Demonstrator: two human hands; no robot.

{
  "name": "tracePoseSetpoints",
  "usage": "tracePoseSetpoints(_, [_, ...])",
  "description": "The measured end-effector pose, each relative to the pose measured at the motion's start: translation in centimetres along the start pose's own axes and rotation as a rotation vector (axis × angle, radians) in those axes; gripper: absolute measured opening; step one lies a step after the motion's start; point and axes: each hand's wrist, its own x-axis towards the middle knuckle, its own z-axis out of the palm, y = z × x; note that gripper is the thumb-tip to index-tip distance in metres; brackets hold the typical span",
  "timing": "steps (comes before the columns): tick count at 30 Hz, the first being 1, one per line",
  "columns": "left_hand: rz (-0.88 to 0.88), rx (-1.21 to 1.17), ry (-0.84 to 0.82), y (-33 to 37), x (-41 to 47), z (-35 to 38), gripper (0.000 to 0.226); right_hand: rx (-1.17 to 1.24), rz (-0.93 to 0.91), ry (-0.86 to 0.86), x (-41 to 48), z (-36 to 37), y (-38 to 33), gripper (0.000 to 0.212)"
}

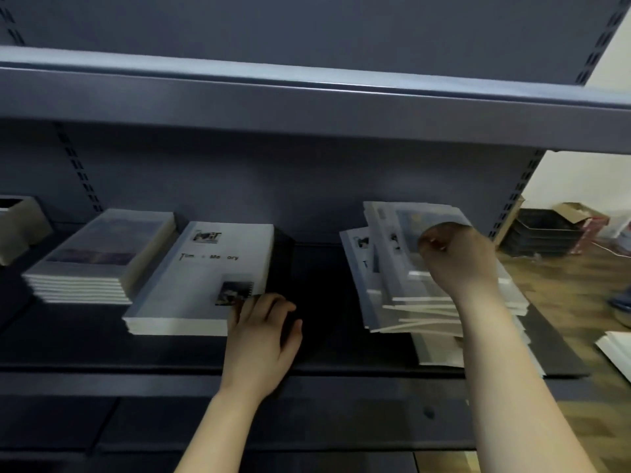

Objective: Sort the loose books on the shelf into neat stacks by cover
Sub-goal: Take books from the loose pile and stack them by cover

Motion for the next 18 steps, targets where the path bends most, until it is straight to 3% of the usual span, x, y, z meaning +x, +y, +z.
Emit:
tracePoseSetpoints(6, [-0.024,0.025,-0.025,3.8,-0.3,2.6,0.036,0.058,0.082,0.010,0.6,-1.8,5.9,0.019])
tracePoseSetpoints(18, [-0.095,0.110,-0.091,6.6,-1.2,5.4,0.039,0.046,0.180,-0.148,0.9,-2.7,10.4,0.062])
